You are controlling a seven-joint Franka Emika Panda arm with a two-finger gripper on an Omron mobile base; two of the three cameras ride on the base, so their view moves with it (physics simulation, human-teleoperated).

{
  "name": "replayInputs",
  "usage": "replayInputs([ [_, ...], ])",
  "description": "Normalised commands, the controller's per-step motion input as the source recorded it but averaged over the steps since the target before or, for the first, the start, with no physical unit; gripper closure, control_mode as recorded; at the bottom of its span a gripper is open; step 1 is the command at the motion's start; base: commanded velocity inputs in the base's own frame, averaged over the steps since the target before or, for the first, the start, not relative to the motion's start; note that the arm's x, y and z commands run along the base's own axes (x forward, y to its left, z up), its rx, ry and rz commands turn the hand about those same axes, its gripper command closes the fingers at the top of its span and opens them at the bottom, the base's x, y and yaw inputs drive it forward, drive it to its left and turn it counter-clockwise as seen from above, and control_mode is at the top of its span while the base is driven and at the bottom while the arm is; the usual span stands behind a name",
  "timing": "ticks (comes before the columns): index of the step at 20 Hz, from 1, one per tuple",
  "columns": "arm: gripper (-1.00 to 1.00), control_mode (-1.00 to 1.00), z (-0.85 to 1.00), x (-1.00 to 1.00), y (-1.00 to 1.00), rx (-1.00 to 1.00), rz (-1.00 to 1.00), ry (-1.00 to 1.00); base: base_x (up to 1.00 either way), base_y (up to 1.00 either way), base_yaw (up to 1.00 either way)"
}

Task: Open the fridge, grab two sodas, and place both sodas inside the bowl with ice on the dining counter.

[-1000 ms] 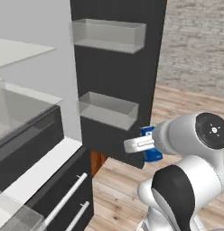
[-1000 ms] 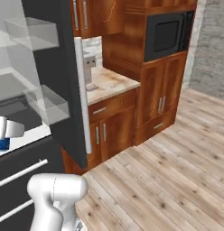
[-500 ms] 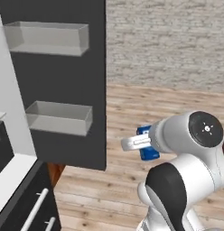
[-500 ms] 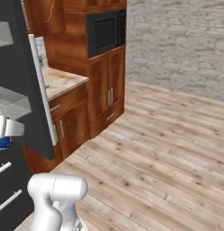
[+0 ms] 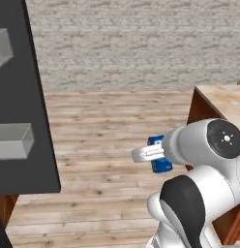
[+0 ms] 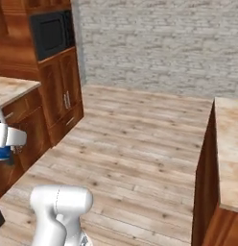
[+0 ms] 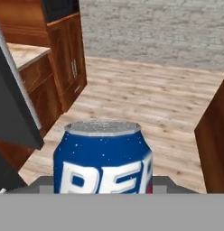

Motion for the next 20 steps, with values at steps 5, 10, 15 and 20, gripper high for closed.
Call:
replayInputs([
  [5,1.00,1.00,0.00,0.00,0.00,0.00,0.00,0.00,0.16,-0.19,-0.58],
  [10,1.00,1.00,0.00,0.00,0.00,0.00,0.00,0.00,0.71,0.01,-0.50],
  [15,1.00,1.00,0.00,0.00,0.00,0.00,0.00,0.00,1.00,0.18,-0.26],
  [20,1.00,1.00,0.00,0.00,0.00,0.00,0.00,0.00,1.00,0.13,-0.22],
])
